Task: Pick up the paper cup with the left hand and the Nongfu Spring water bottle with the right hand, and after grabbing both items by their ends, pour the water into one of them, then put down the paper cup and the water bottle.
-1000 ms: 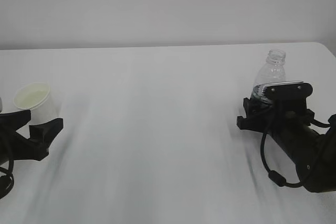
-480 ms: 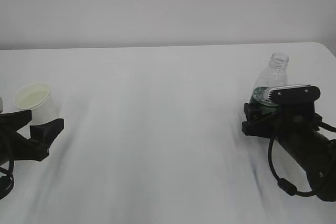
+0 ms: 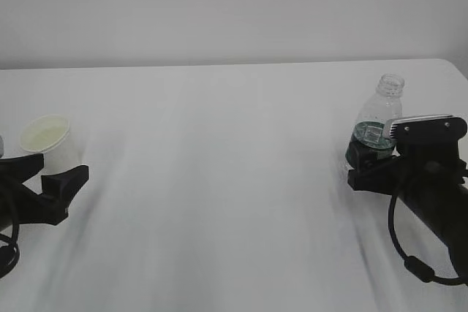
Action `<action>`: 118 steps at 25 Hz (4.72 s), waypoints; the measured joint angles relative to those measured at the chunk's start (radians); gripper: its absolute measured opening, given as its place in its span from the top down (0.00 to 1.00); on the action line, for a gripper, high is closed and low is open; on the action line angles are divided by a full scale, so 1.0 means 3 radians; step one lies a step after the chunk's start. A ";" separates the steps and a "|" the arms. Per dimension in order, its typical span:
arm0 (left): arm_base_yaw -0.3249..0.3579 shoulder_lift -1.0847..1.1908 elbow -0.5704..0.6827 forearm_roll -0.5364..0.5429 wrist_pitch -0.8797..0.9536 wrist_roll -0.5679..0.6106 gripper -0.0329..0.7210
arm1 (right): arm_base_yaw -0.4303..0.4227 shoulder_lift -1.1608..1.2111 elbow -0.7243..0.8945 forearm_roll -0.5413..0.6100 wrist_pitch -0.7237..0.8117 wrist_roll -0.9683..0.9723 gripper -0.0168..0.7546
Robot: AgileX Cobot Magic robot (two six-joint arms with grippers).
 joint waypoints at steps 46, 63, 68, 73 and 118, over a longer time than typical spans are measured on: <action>0.0000 -0.1476 0.0373 -0.0603 0.0204 -0.0025 0.18 | 0.0000 -0.1374 0.0768 -0.0112 0.0019 -0.0044 0.21; 0.0000 -0.2671 0.0058 -0.0642 0.1457 -0.0028 0.18 | 0.0000 -0.2370 0.0792 -0.0030 0.0706 -0.0344 0.21; 0.0000 -0.3185 -0.0076 -0.0619 0.1989 -0.0028 0.18 | 0.0000 -0.2743 0.0794 0.0065 0.0962 -0.0437 0.21; 0.0000 -0.3697 -0.0236 -0.0443 0.2630 -0.0033 0.18 | 0.0000 -0.3128 0.0794 0.0184 0.1255 -0.0589 0.21; 0.0000 -0.5748 -0.0965 -0.0187 0.6152 -0.0033 0.23 | 0.0000 -0.5321 0.0584 0.1668 0.3433 -0.2993 0.21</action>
